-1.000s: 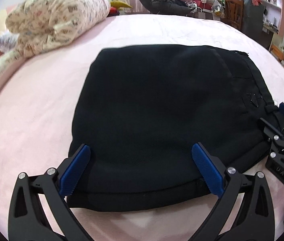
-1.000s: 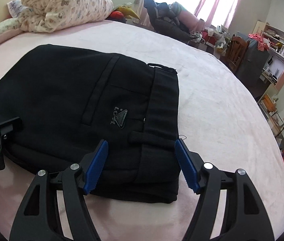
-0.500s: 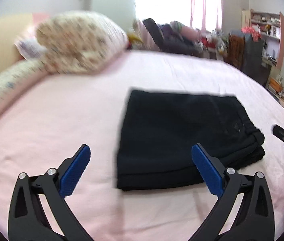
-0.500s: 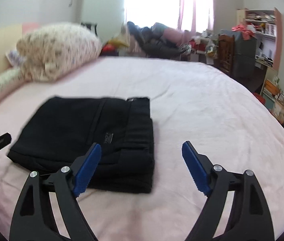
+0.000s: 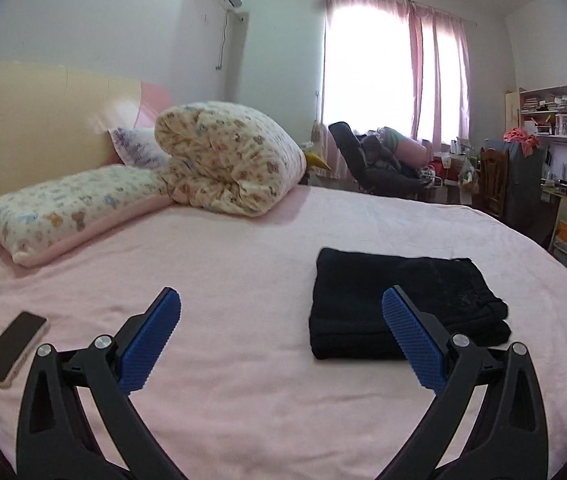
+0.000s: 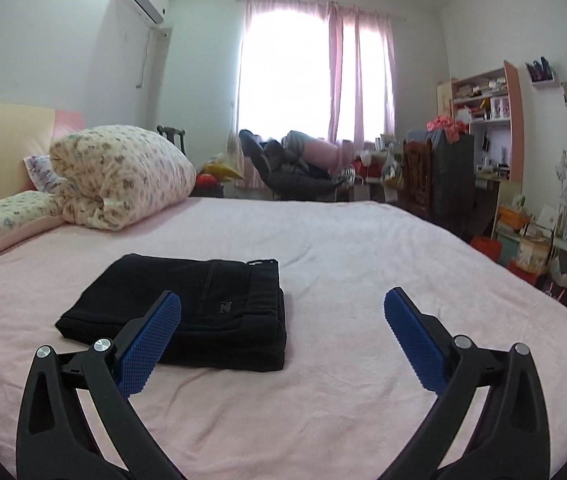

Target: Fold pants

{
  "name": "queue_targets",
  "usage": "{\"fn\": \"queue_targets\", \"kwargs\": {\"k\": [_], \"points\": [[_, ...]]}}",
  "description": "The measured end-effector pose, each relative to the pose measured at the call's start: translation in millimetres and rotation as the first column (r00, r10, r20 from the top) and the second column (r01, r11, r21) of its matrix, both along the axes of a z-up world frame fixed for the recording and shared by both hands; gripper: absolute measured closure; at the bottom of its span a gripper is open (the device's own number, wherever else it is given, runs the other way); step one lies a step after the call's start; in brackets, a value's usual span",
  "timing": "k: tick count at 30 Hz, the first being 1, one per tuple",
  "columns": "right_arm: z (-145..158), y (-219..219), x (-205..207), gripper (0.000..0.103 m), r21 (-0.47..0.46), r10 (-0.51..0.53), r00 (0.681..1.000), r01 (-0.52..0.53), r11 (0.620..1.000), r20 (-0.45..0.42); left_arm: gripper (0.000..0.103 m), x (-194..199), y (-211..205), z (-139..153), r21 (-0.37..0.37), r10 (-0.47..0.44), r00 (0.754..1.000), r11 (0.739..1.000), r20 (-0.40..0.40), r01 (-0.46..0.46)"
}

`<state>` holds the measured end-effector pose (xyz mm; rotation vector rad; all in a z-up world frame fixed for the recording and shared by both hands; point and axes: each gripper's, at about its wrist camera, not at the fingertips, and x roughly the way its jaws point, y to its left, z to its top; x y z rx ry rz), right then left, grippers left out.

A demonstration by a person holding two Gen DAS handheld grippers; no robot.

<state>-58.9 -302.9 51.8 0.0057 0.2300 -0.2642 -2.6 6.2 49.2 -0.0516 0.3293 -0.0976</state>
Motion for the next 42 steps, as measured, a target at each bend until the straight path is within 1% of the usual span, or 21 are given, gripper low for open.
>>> {"fn": "queue_targets", "kwargs": {"k": [3,6,8,12,16,19,23,28,33,38,42], "points": [[-2.7,8.2,-8.2,0.001,0.013,0.023,1.0,-0.023,1.0,-0.009,0.002,-1.5,-2.2,-6.5,-0.026,-0.034,0.998,0.999,-0.062,0.033],[-10.6,18.0,-9.0,0.001,0.043,0.052,0.997,-0.05,0.998,-0.058,0.002,-5.5,-9.4,-18.2,-0.016,-0.055,0.994,0.998,-0.095,0.053],[-16.8,25.2,-9.4,0.001,0.064,0.07,0.994,-0.065,0.996,-0.085,0.002,-7.3,-15.8,-25.5,0.006,-0.061,0.993,0.998,-0.102,0.062],[-27.2,39.1,-7.2,0.001,0.069,0.087,0.987,-0.078,0.995,-0.138,0.002,-11.2,-29.2,-34.1,0.067,-0.104,0.987,0.991,-0.121,0.112],[-35.3,49.3,-3.0,0.001,0.083,0.102,0.979,-0.088,0.993,-0.176,0.002,-13.6,-41.2,-39.2,0.129,-0.113,0.987,0.983,-0.118,0.128],[-41.2,56.2,-1.1,0.001,0.095,0.112,0.974,-0.095,0.991,-0.195,0.002,-15.1,-48.3,-44.9,0.168,-0.099,0.987,0.979,-0.125,0.119],[-47.0,64.8,1.6,0.001,0.097,0.116,0.969,-0.097,0.991,-0.219,0.002,-14.8,-51.3,-48.5,0.178,-0.108,0.985,0.975,-0.133,0.131],[-50.9,63.5,1.3,0.001,0.105,0.102,0.967,-0.079,0.991,-0.233,0.002,-7.2,-48.2,-54.1,0.146,-0.11,0.979,0.98,-0.171,0.135],[-60.0,62.2,2.4,0.001,0.127,0.091,0.959,-0.058,0.99,-0.267,0.002,-3.1,-46.7,-60.8,0.121,-0.111,0.972,0.983,-0.205,0.138],[-64.9,70.4,3.4,0.001,0.089,0.086,0.958,-0.063,0.994,-0.274,0.002,-0.2,-47.2,-68.8,0.097,-0.121,0.963,0.984,-0.243,0.148],[-68.8,71.9,5.3,0.001,0.086,0.086,0.956,-0.064,0.994,-0.281,0.002,0.5,-47.0,-70.8,0.093,-0.123,0.96,0.984,-0.253,0.15]]}}
